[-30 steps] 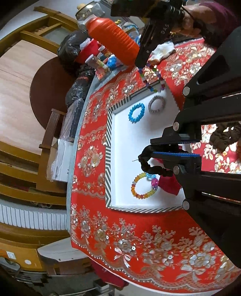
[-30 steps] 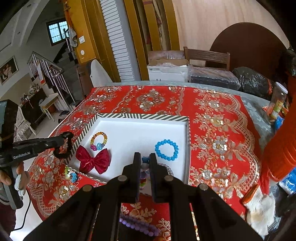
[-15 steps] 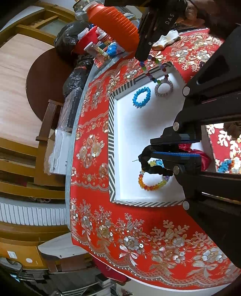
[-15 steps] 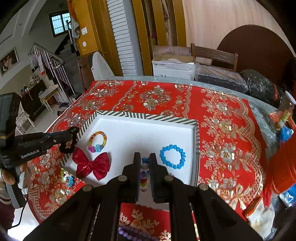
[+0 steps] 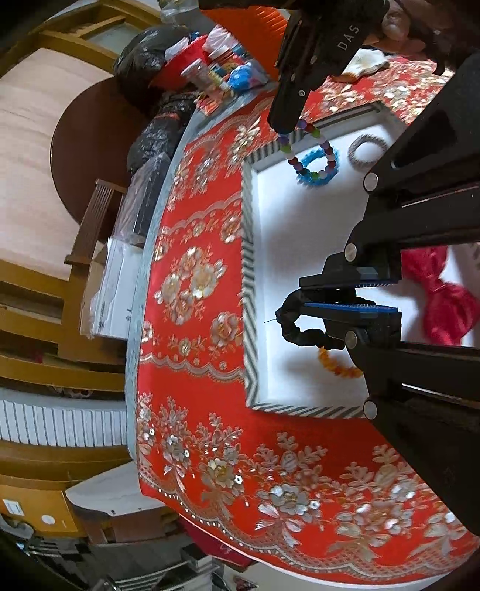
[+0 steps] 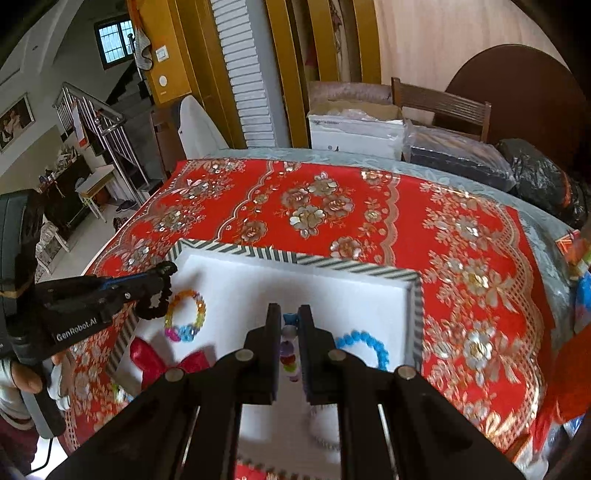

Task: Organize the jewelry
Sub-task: 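Carry the black scrunchie into the tray with the left gripper while the right places the multicolour bracelet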

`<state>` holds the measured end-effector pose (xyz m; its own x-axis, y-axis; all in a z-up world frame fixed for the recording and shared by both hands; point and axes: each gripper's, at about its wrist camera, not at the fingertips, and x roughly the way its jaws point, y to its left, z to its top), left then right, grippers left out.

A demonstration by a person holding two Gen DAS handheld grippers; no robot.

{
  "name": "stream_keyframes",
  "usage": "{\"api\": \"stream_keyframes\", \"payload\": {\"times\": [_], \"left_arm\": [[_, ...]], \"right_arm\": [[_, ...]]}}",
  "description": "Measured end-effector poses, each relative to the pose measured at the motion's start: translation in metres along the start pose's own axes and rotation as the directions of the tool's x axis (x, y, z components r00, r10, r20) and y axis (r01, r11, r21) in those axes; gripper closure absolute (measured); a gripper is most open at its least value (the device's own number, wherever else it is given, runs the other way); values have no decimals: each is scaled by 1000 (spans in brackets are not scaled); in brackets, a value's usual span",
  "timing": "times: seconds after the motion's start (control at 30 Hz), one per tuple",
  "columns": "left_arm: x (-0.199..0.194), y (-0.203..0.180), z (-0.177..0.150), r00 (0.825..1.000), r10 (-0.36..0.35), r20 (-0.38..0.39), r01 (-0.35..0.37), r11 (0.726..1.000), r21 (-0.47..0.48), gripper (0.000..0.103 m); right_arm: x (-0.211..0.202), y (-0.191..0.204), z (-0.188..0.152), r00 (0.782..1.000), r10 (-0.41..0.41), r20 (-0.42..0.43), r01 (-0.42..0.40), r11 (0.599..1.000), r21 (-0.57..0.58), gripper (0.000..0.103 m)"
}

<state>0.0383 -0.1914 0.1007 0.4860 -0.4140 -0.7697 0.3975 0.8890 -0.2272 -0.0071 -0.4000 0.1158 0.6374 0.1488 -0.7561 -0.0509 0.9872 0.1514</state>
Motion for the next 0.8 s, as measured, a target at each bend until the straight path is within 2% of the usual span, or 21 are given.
{"api": "stream_keyframes", "payload": {"times": [0.2,0.33,0.4,0.63,0.8], "left_arm": [[23,14,17,999,39,-6,-39,999,-27,103],[47,18,17,997,60,-41,-62,998,-34,103],[58,19,16,996,66,-56,-68,997,-34,103],[85,17,7,995,33,-99,-38,998,-48,103],[88,15,4,995,23,-100,-27,999,-39,103]], "right_arm": [[35,-6,21,1000,5,-28,-5,1000,17,94],[61,-20,24,997,-44,-58,45,999,14,94],[73,-31,22,992,-94,-80,95,995,4,94],[92,-71,13,971,-209,-119,212,977,11,94],[99,-81,7,970,-213,-120,217,976,26,94]]}}
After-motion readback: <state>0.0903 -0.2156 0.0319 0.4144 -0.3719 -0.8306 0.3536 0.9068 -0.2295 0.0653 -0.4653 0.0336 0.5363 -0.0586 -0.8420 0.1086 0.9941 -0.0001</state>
